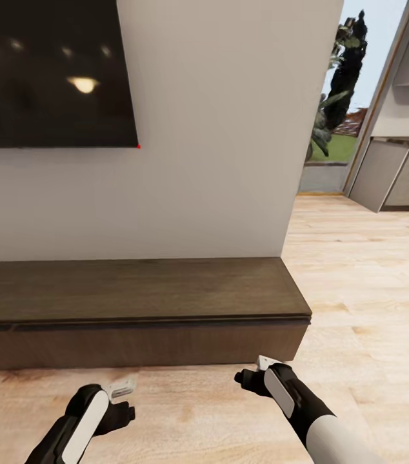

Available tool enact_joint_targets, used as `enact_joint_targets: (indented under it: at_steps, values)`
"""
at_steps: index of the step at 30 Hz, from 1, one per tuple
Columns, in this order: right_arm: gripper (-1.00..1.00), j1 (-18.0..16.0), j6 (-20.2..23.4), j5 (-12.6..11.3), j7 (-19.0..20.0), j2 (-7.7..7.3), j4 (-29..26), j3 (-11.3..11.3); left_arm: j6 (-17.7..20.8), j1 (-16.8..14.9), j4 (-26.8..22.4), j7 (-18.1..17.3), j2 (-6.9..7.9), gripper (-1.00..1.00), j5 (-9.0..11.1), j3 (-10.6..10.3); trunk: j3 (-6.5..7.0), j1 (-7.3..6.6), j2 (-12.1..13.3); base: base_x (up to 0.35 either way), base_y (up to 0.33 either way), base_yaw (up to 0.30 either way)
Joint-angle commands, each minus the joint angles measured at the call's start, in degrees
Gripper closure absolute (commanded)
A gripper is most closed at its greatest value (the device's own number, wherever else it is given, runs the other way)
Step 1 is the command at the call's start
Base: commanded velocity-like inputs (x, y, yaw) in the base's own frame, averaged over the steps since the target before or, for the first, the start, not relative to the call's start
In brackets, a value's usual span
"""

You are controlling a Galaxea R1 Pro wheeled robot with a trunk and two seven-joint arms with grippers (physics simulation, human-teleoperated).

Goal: Place each of the two pumpkins and all three candles from the living room inside a cabinet in the living room (use any cabinet), then make sure every cabinet is closed, and position the cauldron so it is next to a table in the living room.

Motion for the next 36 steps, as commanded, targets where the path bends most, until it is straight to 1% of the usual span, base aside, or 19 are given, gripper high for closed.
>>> enact_joint_targets:
  at_steps: [1, 2, 6, 8, 11, 13, 14, 17, 18, 20, 24, 26, 27, 29, 31, 32, 33, 35, 36]
  values:
    - [-1.00, -0.02, 0.07, -0.60, -0.54, 0.01, -0.05, 0.28, -0.24, -0.03, 0.37, 0.59, 0.09, -1.00, 0.61, -0.16, 0.04, -0.24, 0.39, 0.000, 0.000, 0.000]
    - [-1.00, -0.01, 0.01, -0.60, -0.55, 0.04, 0.07, 0.29, -0.69, 0.00, 1.08, 0.57, 0.11, -1.00, 0.60, -0.17, 0.13, -0.46, 0.79, 0.000, 0.000, 0.000]
    - [-1.00, 0.23, -0.19, -0.29, -0.63, 0.16, 0.29, 0.32, -5.67, 0.05, 7.78, 0.26, 0.09, -1.00, 0.47, -0.55, 0.55, -1.34, 2.40, 0.000, 0.000, 0.000]
    - [-1.00, 0.30, -0.56, -0.12, -0.69, 0.18, 0.32, 0.35, -7.81, 0.05, 10.22, 0.16, 0.07, -1.00, 0.46, -0.79, 0.79, -1.77, 3.20, 0.000, 0.000, 0.000]
    - [-1.00, 0.35, -1.19, -0.07, -0.77, 0.18, 0.62, 0.37, -9.07, 0.07, 11.68, 0.11, 0.11, -1.00, 0.42, -1.08, 1.17, -2.43, 4.40, 0.000, 0.000, 0.000]
    - [-1.00, 0.38, -2.61, 0.07, -0.82, 0.18, 3.11, 0.38, -9.66, 0.24, 12.22, 0.08, 0.22, -1.00, 0.32, -1.19, 1.44, -2.87, 5.20, 0.000, 0.000, 0.000]
    - [-1.00, 0.39, -3.52, 0.14, -0.82, 0.18, 4.42, 0.38, -10.10, 0.33, 12.47, 0.07, 0.26, -1.00, 0.30, -1.21, 1.58, -3.09, 5.60, 0.000, 0.000, 0.000]
    - [-1.00, 0.40, -8.81, 0.19, -0.76, 0.18, 9.56, 0.43, -12.20, 0.46, 14.49, 0.02, 0.46, -1.00, 0.12, -1.30, 2.06, -3.75, 6.81, 0.000, 0.000, 0.000]
    - [-1.00, 0.39, -11.67, 0.19, -0.66, 0.18, 12.04, 0.42, -12.92, 0.48, 15.32, 0.01, 0.46, -1.00, -0.46, -1.32, 2.23, -3.97, 7.21, 0.000, 0.000, 0.000]
    - [-1.00, 0.41, -15.12, 0.19, -0.56, 0.18, 15.21, 0.39, -13.54, 0.49, 16.12, -0.09, 0.43, -1.00, -1.64, -1.32, 2.58, -4.41, 8.01, 0.000, 0.000, 0.000]
    - [-1.00, 0.41, -19.73, 0.21, -0.56, 0.18, 19.62, 0.38, -14.19, 0.50, 18.06, -0.23, 0.27, -1.00, -3.03, -1.33, 3.30, -5.29, 9.62, 0.000, 0.000, 0.000]
    - [-1.00, 0.41, -21.08, 0.24, -0.51, 0.17, 21.07, 0.38, -15.91, 0.50, 20.35, -0.25, 0.24, -1.00, -3.21, -1.39, 3.65, -5.73, 10.42, 0.000, 0.000, 0.000]
    - [-1.00, 0.42, -21.69, 0.26, -0.49, 0.16, 21.64, 0.40, -17.58, 0.50, 21.81, -0.27, 0.24, -1.00, -3.27, -1.60, 3.83, -5.95, 10.82, 0.000, 0.000, 0.000]
    - [-1.00, 0.42, -23.05, 0.25, -0.48, 0.14, 22.54, 0.44, -21.61, 0.50, 25.08, -0.36, 0.23, -1.00, -3.36, -2.81, 4.19, -6.39, 11.62, 0.000, 0.000, 0.000]
    - [-1.00, 0.42, -25.29, 0.21, -0.49, 0.15, 23.97, 0.46, -26.40, 0.50, 29.35, -0.41, 0.23, -1.00, -3.29, -6.30, 4.55, -6.83, 12.42, 0.000, 0.000, 0.000]
    - [-1.00, 0.42, -27.62, 0.20, -0.50, 0.17, 25.51, 0.47, -30.58, 0.50, 31.89, -0.95, 0.23, -1.00, -3.18, -8.46, 4.73, -7.05, 12.82, 0.000, 0.000, 0.000]
    - [-1.00, 0.42, -28.83, 0.20, -0.52, 0.17, 26.26, 0.50, -32.63, 0.50, 32.96, -1.99, 0.20, -1.00, -3.17, -9.02, 4.91, -7.27, 13.23, 0.000, 0.000, 0.000]
    - [-1.00, 0.42, -31.08, 0.25, -0.53, 0.15, 27.40, 0.48, -35.63, 0.50, 35.65, -5.43, 0.21, -1.00, -3.21, -9.68, 5.27, -7.70, 14.03, 0.000, 0.000, 0.000]
    - [-1.00, 0.42, -32.43, 0.26, -0.54, 0.14, 27.79, 0.47, -36.76, 0.50, 38.04, -7.88, 0.22, -1.00, -3.38, -9.85, 5.45, -7.92, 14.43, 0.000, 0.000, 0.000]
